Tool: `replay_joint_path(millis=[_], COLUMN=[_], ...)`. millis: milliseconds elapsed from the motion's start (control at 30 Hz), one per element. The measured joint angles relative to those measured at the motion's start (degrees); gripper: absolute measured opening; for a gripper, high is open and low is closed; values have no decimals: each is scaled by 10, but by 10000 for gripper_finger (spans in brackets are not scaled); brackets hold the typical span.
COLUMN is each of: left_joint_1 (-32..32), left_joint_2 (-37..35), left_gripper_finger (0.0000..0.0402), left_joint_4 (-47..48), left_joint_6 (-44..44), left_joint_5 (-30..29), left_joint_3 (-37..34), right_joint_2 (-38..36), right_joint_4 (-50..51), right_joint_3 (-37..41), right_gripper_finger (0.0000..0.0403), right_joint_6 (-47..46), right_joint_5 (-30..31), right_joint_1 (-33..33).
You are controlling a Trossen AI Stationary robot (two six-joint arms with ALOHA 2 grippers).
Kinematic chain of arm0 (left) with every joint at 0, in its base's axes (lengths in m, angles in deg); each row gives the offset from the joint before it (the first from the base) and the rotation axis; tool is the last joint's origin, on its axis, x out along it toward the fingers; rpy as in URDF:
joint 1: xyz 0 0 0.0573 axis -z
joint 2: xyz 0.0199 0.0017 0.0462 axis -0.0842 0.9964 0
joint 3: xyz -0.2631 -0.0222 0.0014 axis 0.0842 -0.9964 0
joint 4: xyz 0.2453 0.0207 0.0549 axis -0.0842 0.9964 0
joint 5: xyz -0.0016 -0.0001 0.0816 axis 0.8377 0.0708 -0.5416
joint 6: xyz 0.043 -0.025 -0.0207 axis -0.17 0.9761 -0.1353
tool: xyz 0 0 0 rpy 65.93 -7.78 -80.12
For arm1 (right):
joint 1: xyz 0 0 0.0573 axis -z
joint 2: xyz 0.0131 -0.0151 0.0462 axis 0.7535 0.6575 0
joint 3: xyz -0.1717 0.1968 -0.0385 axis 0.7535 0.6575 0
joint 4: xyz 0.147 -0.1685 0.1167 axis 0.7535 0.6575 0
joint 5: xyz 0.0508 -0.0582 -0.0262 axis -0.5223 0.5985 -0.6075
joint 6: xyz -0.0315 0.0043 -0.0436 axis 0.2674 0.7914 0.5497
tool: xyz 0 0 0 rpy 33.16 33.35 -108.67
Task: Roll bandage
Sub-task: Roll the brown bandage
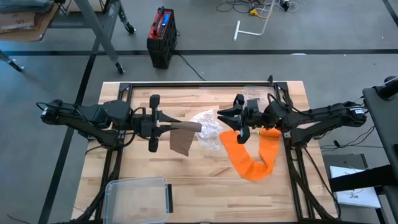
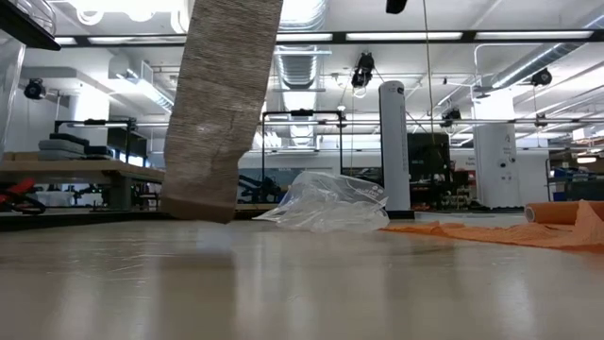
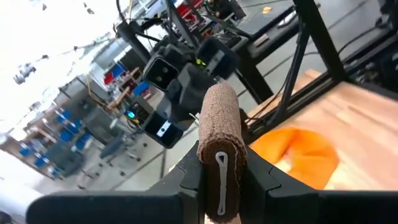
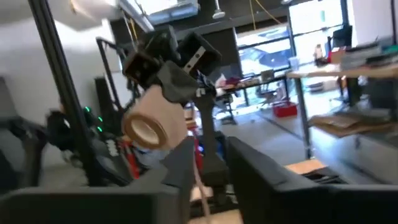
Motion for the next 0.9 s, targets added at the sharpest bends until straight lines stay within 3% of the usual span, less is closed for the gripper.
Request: replay_joint_path(millis=[200, 400, 633, 900], left_joint_1=[0, 0, 0, -1], left_joint_2=[21, 42, 43, 43], left_gripper_finger=[45, 45, 45, 45], left_joint_4=[-16, -36, -58, -61], left_joint_6=[-75, -115, -123, -131], left_joint_5=[0, 0, -50, -59], left_joint_3=[0, 0, 0, 1], right_joint_2=[46, 101, 136, 153], right_joint_4=[4, -1, 32, 47], right_joint_3=[-39, -104, -145, -173], right_gripper_finger=[230, 293, 306, 283], right_joint_6=[-55, -89, -114, -121], right_joint_5=[-25, -100, -108, -107], right_joint_1=[0, -1, 0, -2])
